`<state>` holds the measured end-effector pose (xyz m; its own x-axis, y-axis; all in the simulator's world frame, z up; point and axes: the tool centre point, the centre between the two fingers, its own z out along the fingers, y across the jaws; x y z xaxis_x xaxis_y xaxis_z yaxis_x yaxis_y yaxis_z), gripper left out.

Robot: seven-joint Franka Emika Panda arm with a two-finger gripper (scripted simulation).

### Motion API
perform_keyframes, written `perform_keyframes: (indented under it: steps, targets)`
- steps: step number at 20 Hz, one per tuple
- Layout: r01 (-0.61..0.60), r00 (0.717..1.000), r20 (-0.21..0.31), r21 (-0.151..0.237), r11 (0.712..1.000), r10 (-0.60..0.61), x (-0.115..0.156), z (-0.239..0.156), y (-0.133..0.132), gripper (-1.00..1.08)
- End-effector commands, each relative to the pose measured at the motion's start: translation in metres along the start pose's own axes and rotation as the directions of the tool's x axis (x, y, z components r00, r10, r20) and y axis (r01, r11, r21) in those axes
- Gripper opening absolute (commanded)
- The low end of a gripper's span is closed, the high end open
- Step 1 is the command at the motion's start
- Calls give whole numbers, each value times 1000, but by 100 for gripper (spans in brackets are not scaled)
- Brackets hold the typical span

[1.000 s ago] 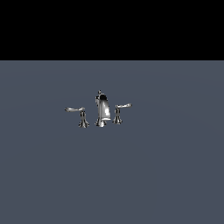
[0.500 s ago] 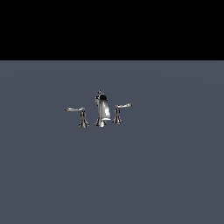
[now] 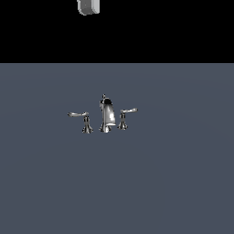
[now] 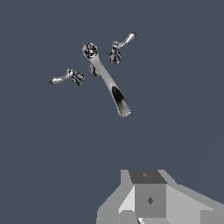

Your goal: Turn on the faucet by rotating a designated handle.

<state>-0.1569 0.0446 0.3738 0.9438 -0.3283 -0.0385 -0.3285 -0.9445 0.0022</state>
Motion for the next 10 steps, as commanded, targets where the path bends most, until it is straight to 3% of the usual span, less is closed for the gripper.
perform_keyframes:
  steps: [1,10]
  targets:
    - [-60,998,-2,3,998,60,16,17,-9,-100]
    - [-253,967,-6,11,967,253,72,70,-30,-100]
